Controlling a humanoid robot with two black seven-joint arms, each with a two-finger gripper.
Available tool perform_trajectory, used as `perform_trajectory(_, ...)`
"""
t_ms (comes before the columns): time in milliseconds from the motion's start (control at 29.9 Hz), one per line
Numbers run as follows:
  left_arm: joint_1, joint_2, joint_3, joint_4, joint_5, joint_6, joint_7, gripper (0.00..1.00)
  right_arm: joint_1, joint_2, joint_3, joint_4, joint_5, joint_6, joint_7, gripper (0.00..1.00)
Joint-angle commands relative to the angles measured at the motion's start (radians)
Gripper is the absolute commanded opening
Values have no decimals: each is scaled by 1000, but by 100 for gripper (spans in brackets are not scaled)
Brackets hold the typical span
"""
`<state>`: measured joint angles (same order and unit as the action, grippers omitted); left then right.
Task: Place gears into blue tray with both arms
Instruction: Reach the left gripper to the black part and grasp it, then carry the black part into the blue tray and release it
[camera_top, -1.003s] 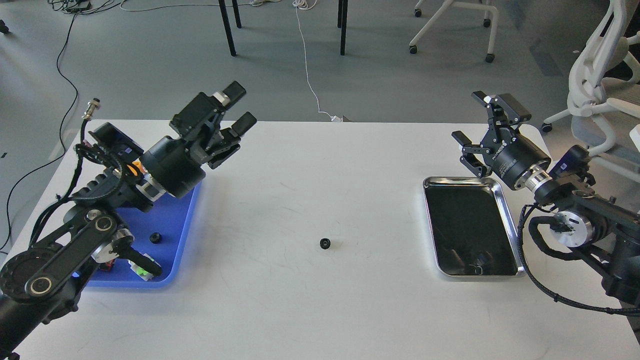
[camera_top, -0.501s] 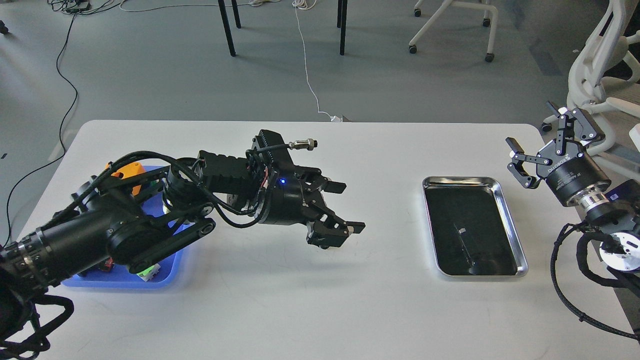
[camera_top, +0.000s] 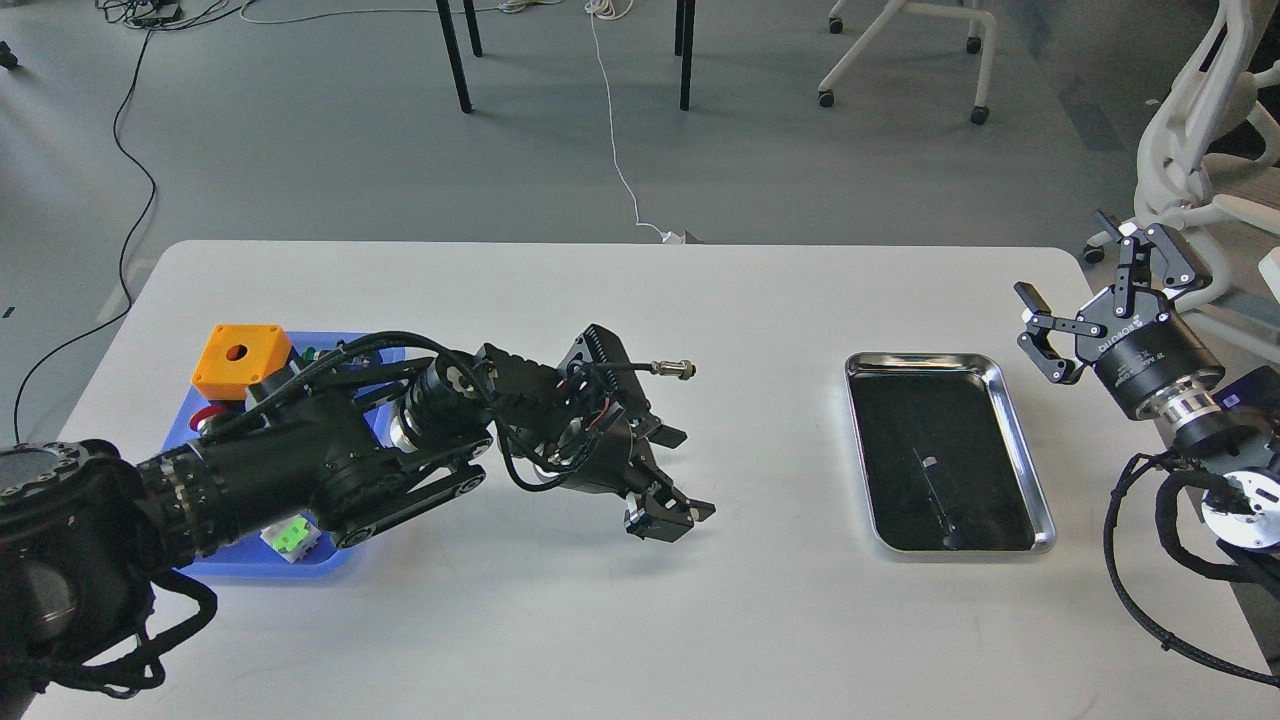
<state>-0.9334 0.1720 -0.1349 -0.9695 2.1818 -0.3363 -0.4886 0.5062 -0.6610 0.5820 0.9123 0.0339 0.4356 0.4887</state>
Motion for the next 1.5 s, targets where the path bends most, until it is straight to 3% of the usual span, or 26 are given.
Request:
perform_trajectory(0, 1, 4, 23, 28, 0, 0, 0, 86, -5, 1, 1, 0, 0, 2, 0, 97)
perform_trajectory(334, 14, 10, 25, 43, 0, 0, 0, 68, -20, 1, 1, 0, 0, 3, 0, 97)
perform_trajectory(468, 16, 14, 26, 48, 0, 0, 0, 52, -20, 1, 1, 0, 0, 3, 0, 97)
perform_trajectory(568, 15, 12, 26, 51, 0, 0, 0, 49, -20, 1, 2, 0, 0, 3, 0, 97)
perform_trajectory(802, 15, 12, 26, 51, 0, 0, 0, 33, -21, 1, 2, 0, 0, 3, 0, 97)
perform_trajectory(936, 15, 14, 26, 51, 0, 0, 0, 18, -21, 1, 2, 0, 0, 3, 0, 97)
perform_trajectory(1237, -13, 58, 20, 26, 0, 0, 0, 14, -21, 1, 2, 0, 0, 2, 0, 97)
perform_trajectory(1470, -62, 279, 17, -90, 0, 0, 0, 14, -21, 1, 1, 0, 0, 2, 0, 97)
